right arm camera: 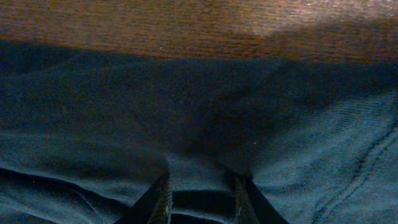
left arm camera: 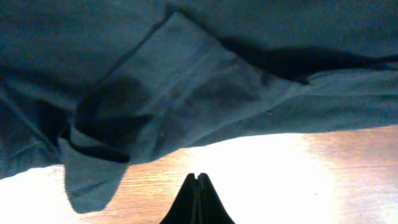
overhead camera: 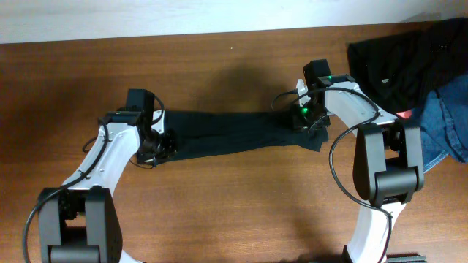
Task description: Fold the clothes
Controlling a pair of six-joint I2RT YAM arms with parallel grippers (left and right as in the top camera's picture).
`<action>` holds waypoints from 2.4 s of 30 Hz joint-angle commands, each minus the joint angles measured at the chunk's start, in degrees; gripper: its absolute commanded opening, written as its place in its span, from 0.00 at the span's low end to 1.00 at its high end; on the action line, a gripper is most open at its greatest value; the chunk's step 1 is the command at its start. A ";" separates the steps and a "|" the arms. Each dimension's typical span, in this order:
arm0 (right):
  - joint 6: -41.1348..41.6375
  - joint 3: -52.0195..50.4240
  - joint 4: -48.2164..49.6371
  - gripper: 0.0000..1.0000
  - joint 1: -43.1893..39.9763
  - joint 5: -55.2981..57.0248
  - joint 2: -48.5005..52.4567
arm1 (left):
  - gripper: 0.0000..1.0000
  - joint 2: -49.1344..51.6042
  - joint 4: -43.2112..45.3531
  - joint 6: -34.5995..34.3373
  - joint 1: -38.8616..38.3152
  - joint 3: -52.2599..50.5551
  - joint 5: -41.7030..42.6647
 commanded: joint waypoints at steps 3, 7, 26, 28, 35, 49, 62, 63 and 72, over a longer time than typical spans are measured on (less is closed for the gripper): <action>0.20 -1.81 0.17 0.29 -0.17 1.88 2.03 | 0.01 0.13 1.60 -0.59 0.04 -2.45 -5.03; 0.20 -1.81 0.15 0.29 -0.17 1.88 2.03 | 0.02 0.13 6.56 -0.83 0.11 -4.74 -7.78; 0.17 -1.81 0.15 0.30 -0.17 1.88 2.03 | 0.01 0.17 10.67 -4.28 6.38 -8.59 -18.80; 0.17 -1.81 0.15 0.30 -0.17 1.88 2.03 | 0.02 0.20 11.17 -4.26 7.93 -8.59 -18.82; 0.17 -1.81 0.15 0.30 -0.17 1.88 2.03 | 0.02 0.11 13.84 -5.33 12.79 -7.19 -18.51; 0.17 -1.81 0.17 0.30 -0.17 1.88 2.03 | 0.01 -5.44 9.01 -6.69 4.50 1.46 0.76; 0.17 -1.81 -0.09 0.31 -0.17 1.90 2.03 | 0.06 10.51 14.21 -6.56 -2.32 0.87 -2.86; 0.17 -1.81 -0.09 0.31 -0.17 1.90 2.03 | 0.06 11.56 14.19 -6.56 -2.32 0.85 -2.84; -0.07 -1.79 -0.26 0.04 -0.20 2.01 2.03 | 0.08 18.08 13.99 -6.56 -2.32 0.85 -2.71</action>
